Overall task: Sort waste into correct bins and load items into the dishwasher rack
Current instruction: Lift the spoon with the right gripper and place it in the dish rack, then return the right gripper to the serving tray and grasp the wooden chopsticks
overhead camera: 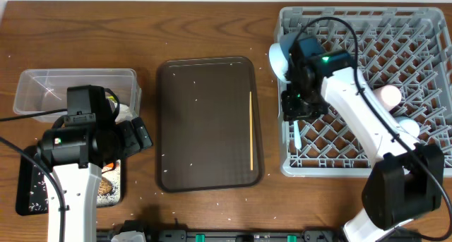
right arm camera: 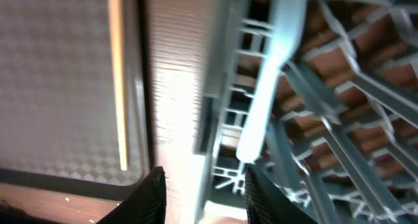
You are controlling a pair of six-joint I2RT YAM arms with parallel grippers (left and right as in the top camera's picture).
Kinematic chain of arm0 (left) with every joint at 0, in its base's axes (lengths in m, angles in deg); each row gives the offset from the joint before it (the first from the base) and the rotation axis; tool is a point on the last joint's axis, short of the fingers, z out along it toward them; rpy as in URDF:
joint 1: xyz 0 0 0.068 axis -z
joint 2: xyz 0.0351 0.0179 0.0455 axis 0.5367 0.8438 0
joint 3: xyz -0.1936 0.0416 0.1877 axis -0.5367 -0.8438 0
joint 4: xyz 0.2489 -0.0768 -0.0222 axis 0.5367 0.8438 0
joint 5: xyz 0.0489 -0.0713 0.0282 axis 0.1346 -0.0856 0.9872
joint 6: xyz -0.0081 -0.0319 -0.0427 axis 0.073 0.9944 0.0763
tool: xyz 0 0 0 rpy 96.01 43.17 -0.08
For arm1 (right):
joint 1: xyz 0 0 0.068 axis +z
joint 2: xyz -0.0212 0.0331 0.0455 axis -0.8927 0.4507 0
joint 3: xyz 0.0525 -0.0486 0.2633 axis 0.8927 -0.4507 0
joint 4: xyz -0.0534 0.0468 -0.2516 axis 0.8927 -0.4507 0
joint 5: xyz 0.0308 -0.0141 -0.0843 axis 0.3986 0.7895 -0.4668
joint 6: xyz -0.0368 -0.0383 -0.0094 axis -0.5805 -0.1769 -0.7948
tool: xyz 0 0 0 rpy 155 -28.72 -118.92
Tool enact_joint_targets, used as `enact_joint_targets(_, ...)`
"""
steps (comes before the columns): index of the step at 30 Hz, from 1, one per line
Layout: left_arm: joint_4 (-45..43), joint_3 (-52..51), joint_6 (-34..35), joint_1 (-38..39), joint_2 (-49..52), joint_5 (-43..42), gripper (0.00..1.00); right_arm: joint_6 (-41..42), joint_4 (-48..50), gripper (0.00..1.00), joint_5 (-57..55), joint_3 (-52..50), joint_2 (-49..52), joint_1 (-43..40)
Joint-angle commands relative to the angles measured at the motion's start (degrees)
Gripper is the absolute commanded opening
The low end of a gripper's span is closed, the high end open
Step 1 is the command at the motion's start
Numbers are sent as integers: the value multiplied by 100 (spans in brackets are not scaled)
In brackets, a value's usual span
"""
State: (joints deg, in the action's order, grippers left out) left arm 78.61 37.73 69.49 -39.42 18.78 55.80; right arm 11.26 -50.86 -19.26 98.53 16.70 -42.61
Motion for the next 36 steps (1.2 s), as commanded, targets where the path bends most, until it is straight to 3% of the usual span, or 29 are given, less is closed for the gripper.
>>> enact_joint_targets(1, 20, 11, -76, 17, 22, 7, 98, -186, 144, 33, -57, -17, -470, 413)
enact_joint_targets(5, 20, 11, -76, 20, 22, 7, 98, -94, 372, 26, -59, -20, -503, 892)
enact_joint_targets(11, 20, 11, -76, 17, 22, 9, 98, 533, 678, 30, -505, -22, 127, 1331)
enact_joint_targets(18, 20, 11, -76, 17, 22, 9, 98, 201, 916, 41, -525, -20, 1283, 1563)
enact_joint_targets(27, 20, 11, -76, 17, 22, 9, 98, 205, 957, 22, -291, -7, 1674, 1672)
enact_joint_targets(36, 17, 11, -76, 17, 22, 7, 98, 238, 199, 27, -188, 815, 1600, 1687)
